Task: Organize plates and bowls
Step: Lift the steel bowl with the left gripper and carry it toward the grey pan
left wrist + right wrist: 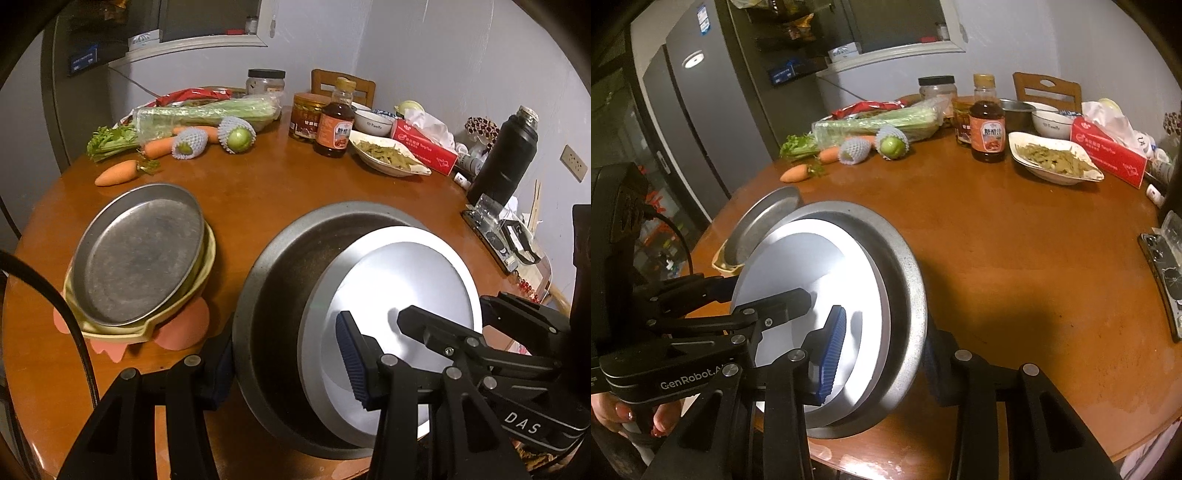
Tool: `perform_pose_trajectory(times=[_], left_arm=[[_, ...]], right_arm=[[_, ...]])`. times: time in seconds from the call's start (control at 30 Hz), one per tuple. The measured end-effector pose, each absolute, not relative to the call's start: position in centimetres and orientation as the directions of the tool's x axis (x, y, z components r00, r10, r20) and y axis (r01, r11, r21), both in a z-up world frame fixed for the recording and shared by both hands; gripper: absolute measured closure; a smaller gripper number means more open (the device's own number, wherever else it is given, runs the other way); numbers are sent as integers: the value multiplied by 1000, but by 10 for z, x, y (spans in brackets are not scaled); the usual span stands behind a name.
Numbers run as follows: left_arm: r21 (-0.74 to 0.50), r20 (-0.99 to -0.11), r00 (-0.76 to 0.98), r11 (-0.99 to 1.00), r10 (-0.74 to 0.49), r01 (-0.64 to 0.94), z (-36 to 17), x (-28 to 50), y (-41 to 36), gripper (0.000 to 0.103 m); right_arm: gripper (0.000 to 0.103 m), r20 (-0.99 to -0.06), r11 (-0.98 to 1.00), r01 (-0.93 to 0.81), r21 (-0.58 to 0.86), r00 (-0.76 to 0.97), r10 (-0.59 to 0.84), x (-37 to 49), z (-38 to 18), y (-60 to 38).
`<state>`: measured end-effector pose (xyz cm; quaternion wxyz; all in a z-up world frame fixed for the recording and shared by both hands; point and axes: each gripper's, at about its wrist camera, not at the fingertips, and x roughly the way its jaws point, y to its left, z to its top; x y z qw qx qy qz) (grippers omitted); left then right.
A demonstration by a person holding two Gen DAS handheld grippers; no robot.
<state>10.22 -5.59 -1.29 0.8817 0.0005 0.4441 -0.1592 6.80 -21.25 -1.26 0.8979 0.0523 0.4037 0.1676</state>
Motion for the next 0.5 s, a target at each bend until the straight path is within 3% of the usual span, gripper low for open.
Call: perform_pose_trajectory(times=[0.5], left_arm=[[-139,-755,606,964,-251,226,5,98,-21,53]], right_arm=[[63,-673,921,-316,228,632,384,75,5,-183]])
